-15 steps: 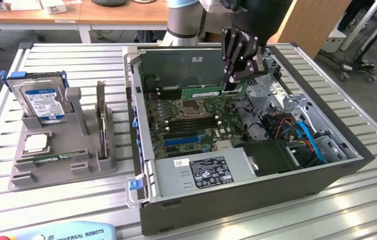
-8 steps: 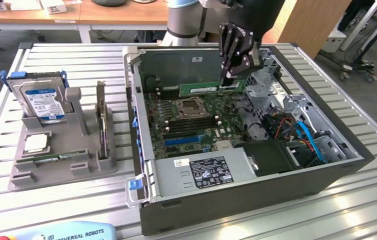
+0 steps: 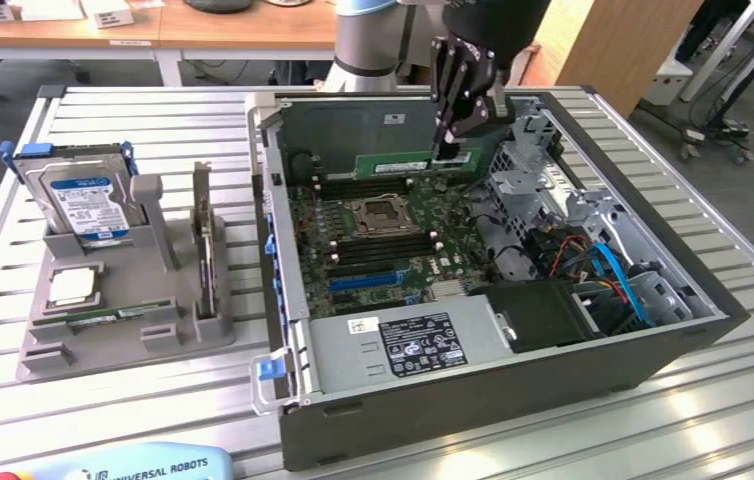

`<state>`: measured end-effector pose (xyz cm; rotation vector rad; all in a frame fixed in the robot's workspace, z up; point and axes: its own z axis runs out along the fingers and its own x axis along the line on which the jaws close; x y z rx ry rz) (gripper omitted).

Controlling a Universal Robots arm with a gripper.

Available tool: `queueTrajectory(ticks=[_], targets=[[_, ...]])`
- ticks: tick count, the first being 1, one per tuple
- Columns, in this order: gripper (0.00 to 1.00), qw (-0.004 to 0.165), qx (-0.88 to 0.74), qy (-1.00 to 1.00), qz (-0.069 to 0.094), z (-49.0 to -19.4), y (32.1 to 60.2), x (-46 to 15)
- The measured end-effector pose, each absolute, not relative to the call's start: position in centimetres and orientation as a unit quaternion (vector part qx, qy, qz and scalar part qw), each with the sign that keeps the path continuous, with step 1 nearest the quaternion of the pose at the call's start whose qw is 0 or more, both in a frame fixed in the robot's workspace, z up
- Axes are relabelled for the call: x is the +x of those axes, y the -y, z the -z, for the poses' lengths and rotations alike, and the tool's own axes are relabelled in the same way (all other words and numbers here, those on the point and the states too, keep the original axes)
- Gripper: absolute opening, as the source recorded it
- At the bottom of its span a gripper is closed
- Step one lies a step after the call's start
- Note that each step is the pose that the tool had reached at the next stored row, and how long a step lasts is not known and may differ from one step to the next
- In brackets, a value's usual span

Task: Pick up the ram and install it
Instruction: 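Insert the ram into the slot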

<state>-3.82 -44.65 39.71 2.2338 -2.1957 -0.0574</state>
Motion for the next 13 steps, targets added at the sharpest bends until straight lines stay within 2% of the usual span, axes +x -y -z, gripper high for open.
queueTrajectory(ticks=[6, 13], targets=[[0.12, 0.004, 0.712, 0.702, 0.018, -39.7, 43.5, -3.8], [0.12, 0.004, 0.712, 0.702, 0.018, -39.5, 43.4, -3.8]])
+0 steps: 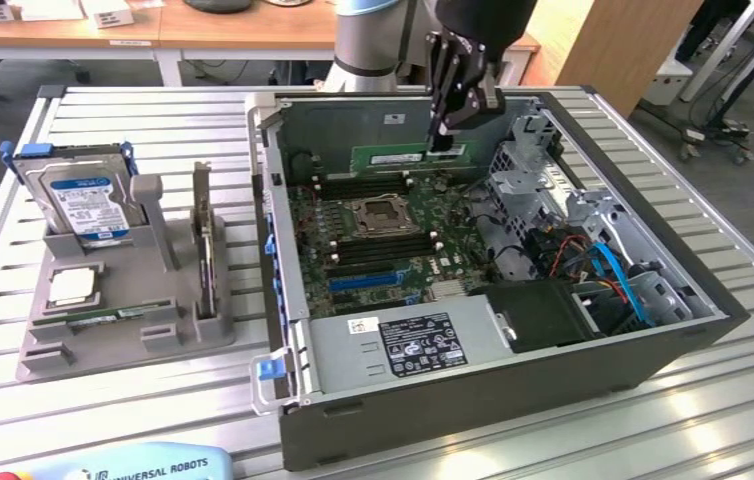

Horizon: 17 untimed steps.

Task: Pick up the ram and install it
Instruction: 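Insert the ram into the slot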

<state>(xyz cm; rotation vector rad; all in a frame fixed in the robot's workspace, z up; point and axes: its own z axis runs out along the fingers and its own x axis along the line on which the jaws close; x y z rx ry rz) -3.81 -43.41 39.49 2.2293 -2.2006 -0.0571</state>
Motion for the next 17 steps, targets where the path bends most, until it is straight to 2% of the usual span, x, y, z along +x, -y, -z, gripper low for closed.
queueTrajectory(ticks=[17], targets=[[0.12, 0.004, 0.703, 0.71, 0.018, -37.3, 43.4, -3.8]])
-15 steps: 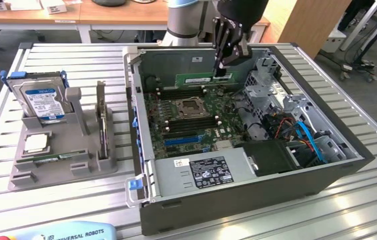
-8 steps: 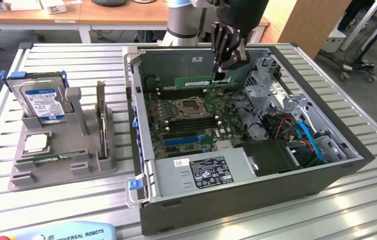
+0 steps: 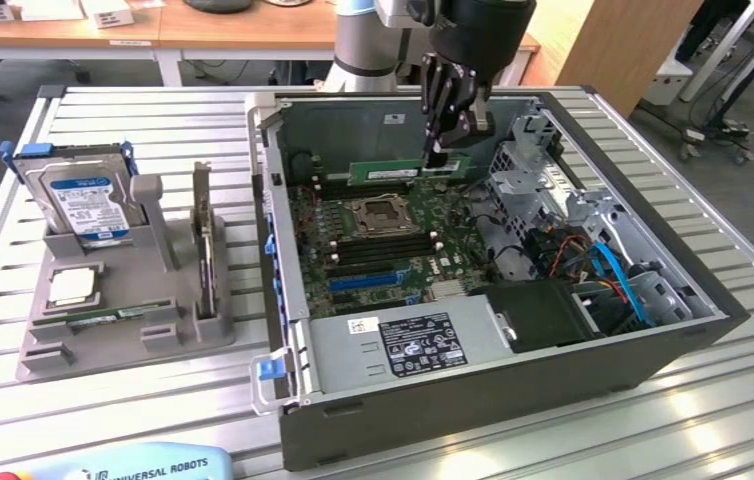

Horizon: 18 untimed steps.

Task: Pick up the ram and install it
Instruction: 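Insert the ram into the slot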

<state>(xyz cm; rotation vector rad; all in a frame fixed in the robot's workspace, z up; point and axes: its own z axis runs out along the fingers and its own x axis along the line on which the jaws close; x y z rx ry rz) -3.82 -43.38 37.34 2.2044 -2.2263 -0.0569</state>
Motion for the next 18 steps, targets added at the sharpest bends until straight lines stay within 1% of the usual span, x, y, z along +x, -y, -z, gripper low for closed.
queueTrajectory(ticks=[14, 18], targets=[[0.12, 0.004, 0.703, 0.711, 0.018, -37.14, 43.37, -2.88], [0.12, 0.004, 0.703, 0.711, 0.018, -37.0, 42.99, -2.88]])
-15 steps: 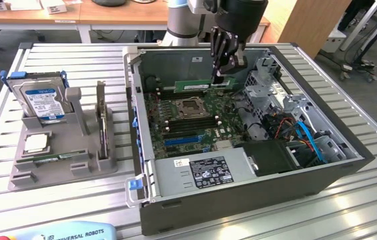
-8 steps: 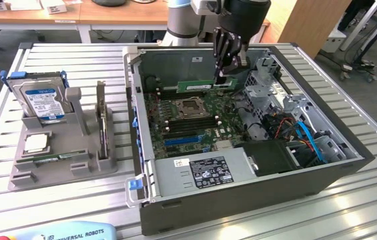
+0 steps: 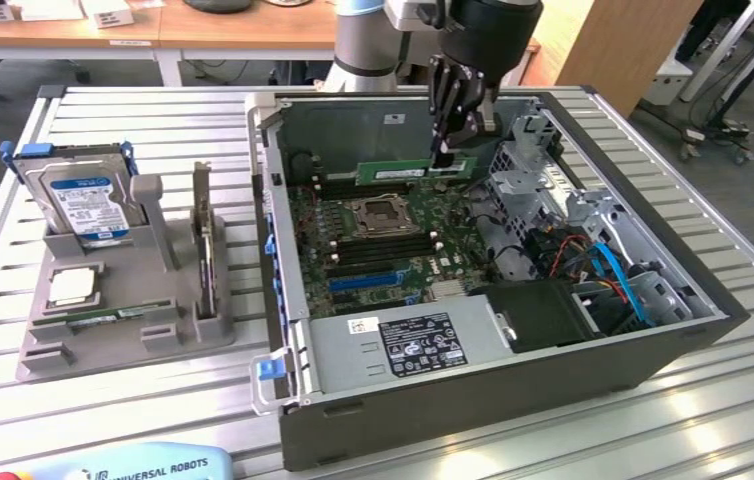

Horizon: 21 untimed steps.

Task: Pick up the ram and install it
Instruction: 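Insert the ram into the slot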

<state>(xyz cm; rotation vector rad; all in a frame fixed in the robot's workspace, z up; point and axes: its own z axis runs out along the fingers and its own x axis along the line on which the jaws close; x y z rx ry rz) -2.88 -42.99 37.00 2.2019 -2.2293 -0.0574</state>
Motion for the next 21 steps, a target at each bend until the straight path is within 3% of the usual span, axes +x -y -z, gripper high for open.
queueTrajectory(ticks=[21], targets=[[0.12, 0.004, 0.696, 0.717, 0.018, -34.9, 42.0, -2.9]])
